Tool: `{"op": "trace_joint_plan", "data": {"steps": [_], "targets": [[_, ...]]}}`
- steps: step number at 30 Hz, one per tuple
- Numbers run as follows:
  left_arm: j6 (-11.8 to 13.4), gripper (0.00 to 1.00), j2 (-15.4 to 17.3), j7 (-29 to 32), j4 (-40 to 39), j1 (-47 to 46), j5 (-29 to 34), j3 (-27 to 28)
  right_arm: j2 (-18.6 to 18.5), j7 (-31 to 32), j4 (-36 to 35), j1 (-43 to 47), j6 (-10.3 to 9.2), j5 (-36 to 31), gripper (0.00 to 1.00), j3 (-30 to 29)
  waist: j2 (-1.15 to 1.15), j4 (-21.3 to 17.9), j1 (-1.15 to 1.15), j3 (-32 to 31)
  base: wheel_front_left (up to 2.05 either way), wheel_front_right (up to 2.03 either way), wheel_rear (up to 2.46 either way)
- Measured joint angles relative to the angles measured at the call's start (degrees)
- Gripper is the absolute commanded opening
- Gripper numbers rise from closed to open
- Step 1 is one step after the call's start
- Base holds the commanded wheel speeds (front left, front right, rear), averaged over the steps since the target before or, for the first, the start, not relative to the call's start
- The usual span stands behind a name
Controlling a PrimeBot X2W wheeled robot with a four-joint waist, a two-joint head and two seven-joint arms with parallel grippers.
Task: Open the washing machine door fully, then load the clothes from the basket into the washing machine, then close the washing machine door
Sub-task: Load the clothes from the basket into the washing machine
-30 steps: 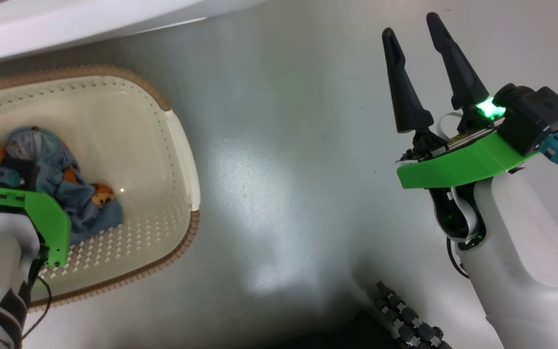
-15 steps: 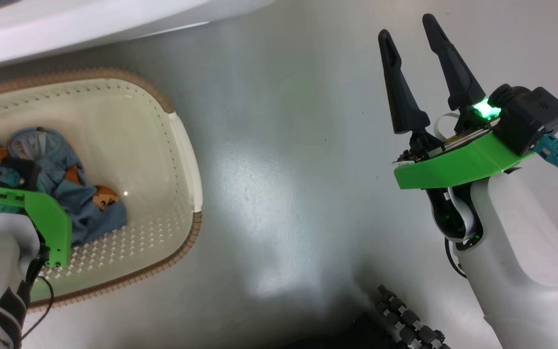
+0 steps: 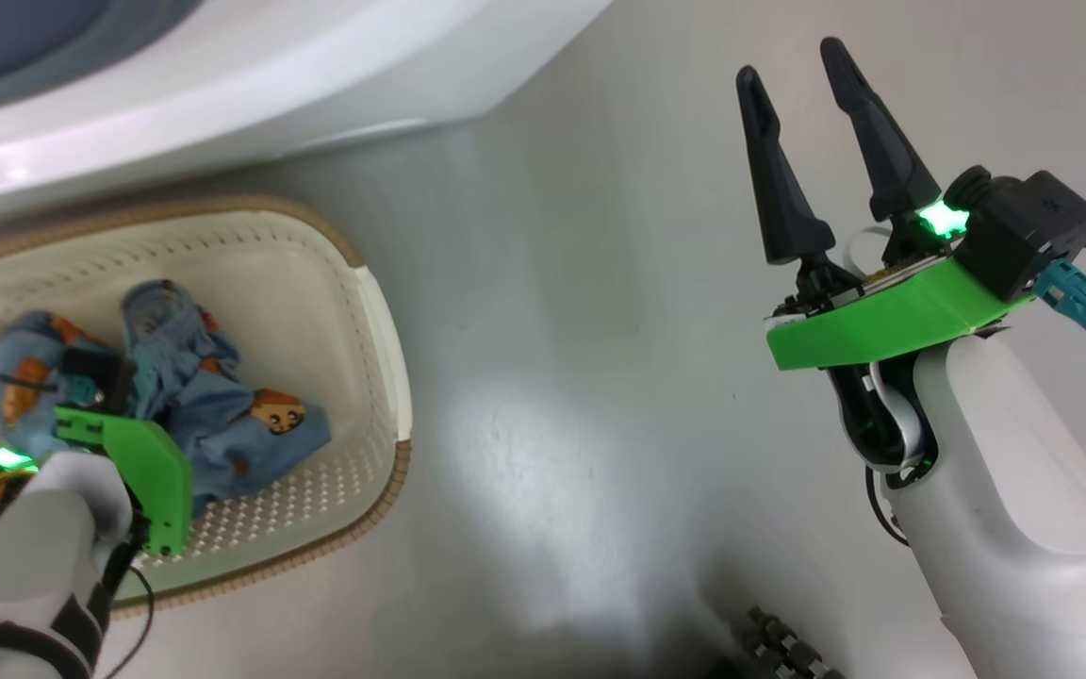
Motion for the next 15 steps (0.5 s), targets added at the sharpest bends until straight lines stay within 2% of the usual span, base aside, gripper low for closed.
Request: {"op": "trace_joint_plan", "data": {"steps": [15], "targets": [[-2.1,0.0,-5.0,-9.3,0.2,4.3,-4.2,0.5,-2.2,0.0,2.3,5.1,0.0,1.0,1.0,-0.7,0.0,2.3,-0.01,-11.5,0.0,0.0,0.0]]}}
